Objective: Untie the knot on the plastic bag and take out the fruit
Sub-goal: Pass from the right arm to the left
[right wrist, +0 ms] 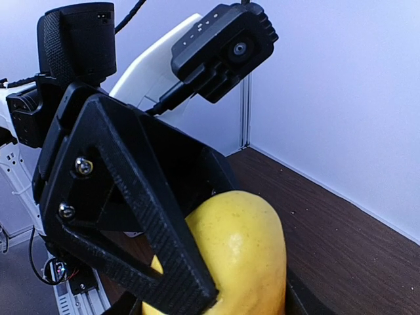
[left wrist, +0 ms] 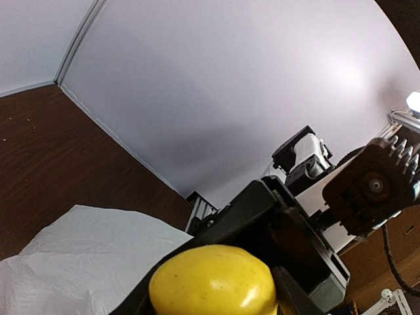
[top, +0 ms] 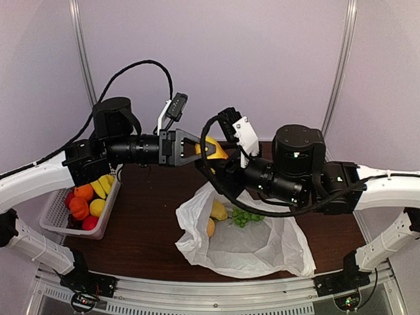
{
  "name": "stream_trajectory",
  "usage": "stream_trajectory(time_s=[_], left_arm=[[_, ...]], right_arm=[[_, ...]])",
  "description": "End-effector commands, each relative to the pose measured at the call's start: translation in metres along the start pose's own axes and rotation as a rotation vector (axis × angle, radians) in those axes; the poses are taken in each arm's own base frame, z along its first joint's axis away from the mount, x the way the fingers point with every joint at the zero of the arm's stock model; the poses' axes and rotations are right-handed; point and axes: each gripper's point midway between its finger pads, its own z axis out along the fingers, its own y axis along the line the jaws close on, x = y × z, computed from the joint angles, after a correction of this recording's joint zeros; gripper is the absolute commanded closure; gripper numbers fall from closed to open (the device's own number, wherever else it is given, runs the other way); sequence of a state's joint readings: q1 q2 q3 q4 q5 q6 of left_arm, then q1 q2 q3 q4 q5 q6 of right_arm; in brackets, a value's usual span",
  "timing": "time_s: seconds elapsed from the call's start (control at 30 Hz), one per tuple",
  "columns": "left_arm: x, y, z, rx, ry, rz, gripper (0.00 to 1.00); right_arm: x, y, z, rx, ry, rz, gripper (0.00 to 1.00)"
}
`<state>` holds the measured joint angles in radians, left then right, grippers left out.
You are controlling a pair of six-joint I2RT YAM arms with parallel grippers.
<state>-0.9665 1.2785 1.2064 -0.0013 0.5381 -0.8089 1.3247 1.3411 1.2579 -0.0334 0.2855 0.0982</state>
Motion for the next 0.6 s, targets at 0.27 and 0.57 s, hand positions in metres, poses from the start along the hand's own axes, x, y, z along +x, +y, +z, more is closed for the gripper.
stream_trajectory(time_s=[0.27, 0.57], left_arm=[[-0.012, -0.015, -0.006, 0.019, -0.051, 0.055, 0.58], [-0.032, -0.016, -0.035, -0.15, -0.047, 0.148, 0.59]], right_arm=[[0.006, -0.006, -0.012, 0.005, -0.014, 0.017, 0.06], [-0.006, -0.025, -0.043, 0.045, -0.051, 0.096, 0.01]])
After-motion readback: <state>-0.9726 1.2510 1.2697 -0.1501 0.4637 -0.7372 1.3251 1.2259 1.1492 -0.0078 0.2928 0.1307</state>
